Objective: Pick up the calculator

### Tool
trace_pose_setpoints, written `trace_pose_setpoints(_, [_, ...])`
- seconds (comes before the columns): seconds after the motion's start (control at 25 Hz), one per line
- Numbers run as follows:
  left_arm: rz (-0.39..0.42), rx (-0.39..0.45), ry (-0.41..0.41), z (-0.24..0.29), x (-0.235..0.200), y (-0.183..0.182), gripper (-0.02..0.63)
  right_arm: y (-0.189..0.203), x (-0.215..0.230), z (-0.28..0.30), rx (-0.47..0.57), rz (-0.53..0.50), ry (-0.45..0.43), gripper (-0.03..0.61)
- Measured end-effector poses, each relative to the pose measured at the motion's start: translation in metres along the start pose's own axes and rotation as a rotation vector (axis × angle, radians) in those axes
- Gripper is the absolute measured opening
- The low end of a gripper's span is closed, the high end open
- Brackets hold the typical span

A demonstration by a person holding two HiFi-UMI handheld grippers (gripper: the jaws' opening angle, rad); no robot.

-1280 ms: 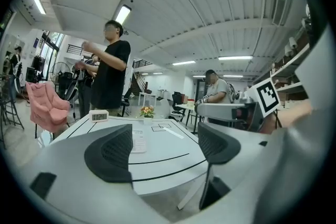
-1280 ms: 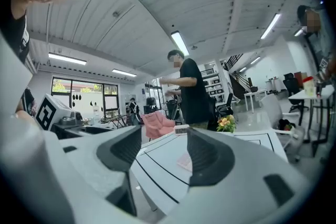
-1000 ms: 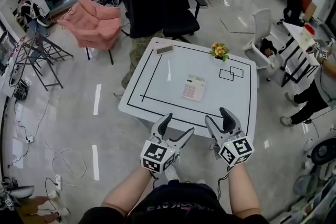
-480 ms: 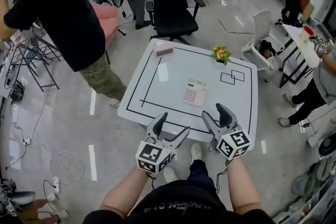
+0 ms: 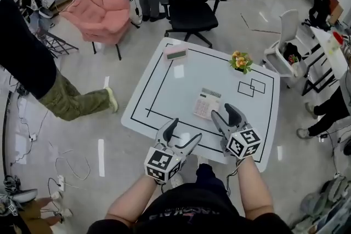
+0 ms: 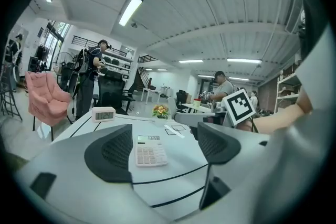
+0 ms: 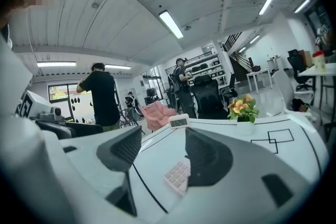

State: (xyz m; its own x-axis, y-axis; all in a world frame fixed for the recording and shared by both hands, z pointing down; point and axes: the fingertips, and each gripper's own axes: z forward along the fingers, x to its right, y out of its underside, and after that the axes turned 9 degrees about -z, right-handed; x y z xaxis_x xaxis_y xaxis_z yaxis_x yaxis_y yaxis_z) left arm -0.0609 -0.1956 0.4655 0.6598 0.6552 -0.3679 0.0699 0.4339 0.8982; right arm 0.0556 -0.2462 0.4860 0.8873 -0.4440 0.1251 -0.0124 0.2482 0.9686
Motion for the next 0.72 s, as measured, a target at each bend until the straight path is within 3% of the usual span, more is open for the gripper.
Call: trace_pose_setpoints(0.72, [-0.081,-0.101,-0.096,0.097,-0.031,0.022,0.377,0.079,0.110,0.086,-0.204,0.119,-0.067,0.258])
